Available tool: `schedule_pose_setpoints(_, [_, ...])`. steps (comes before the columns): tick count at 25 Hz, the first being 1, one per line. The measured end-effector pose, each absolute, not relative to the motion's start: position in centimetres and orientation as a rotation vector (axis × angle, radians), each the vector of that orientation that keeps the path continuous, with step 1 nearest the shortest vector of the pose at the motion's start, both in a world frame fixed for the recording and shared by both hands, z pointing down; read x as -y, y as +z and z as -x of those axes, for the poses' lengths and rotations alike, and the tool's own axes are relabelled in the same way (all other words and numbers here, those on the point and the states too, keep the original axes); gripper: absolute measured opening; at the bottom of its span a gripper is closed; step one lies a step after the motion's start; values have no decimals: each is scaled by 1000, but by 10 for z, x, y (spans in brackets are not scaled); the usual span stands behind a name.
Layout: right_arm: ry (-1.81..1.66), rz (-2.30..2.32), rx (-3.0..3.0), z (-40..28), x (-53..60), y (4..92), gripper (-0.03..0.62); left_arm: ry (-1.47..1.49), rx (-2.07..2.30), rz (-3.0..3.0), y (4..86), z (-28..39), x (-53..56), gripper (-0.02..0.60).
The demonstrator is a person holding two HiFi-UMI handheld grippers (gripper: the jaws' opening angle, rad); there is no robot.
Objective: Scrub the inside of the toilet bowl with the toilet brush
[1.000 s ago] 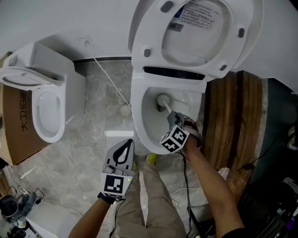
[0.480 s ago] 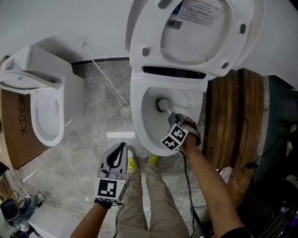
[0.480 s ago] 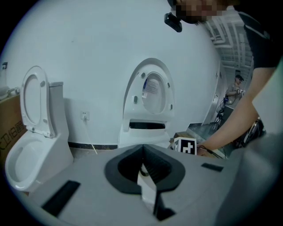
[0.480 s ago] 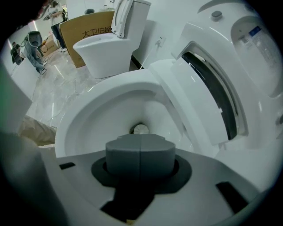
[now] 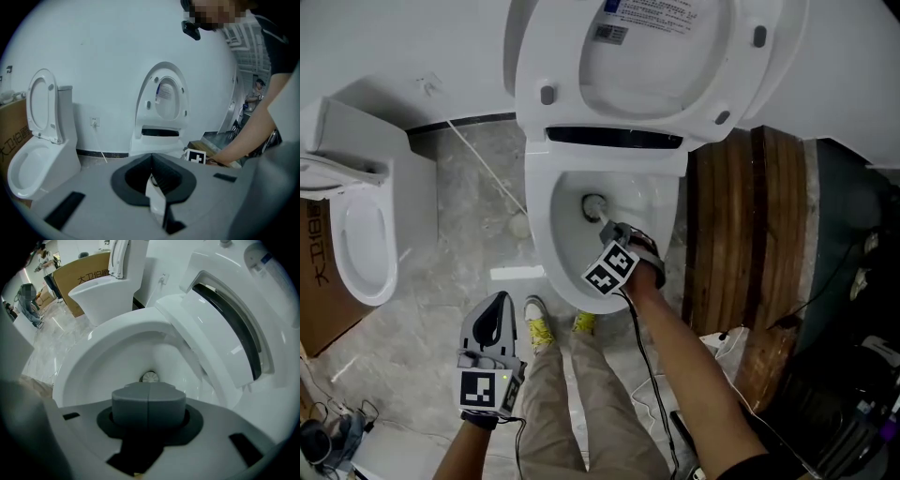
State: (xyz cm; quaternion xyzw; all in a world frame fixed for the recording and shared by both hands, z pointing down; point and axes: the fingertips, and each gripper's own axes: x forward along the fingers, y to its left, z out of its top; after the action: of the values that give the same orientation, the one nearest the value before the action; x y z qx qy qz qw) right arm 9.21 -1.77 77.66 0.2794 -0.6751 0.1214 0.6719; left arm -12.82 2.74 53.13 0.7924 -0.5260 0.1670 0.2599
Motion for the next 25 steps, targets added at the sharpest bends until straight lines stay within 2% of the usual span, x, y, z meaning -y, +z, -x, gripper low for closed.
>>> schedule_pose_setpoints(25, [375,-534,1497,-89,6,776,153,428,1349,-2178,527,102,-42,10])
